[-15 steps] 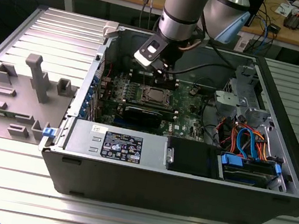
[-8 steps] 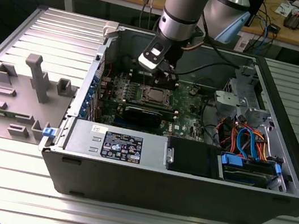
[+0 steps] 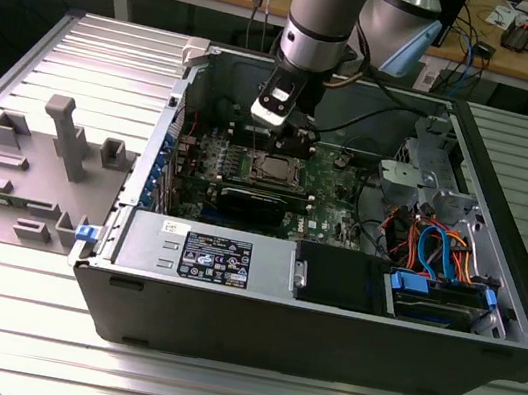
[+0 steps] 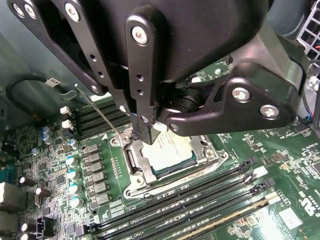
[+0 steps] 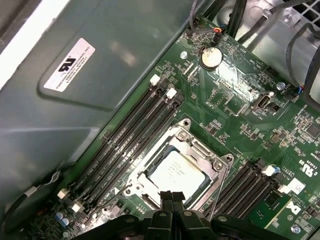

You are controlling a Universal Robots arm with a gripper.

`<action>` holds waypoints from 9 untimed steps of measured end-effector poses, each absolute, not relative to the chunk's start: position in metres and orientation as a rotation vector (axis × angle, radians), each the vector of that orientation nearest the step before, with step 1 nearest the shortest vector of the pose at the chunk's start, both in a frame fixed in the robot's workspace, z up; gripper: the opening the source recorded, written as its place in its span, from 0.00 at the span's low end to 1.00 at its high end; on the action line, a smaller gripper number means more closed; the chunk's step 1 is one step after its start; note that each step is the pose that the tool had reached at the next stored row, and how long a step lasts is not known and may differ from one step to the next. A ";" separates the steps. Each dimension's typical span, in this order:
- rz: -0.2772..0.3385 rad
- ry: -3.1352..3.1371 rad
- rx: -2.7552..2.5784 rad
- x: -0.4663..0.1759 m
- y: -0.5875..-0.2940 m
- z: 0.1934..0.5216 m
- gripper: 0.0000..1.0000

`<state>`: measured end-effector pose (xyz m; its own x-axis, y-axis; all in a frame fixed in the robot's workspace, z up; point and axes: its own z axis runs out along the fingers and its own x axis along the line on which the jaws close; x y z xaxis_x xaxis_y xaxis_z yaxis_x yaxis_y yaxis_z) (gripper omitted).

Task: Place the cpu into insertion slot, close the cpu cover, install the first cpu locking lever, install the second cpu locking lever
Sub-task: 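Install the first cpu locking lever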

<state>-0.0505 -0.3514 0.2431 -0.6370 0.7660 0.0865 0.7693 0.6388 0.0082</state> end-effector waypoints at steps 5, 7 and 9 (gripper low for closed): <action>-0.066 -2.809 -1.225 -0.051 -0.351 0.243 0.11; -0.064 -2.831 -1.172 -0.051 -0.351 0.243 0.11; -0.061 -2.857 -1.103 -0.051 -0.351 0.243 0.11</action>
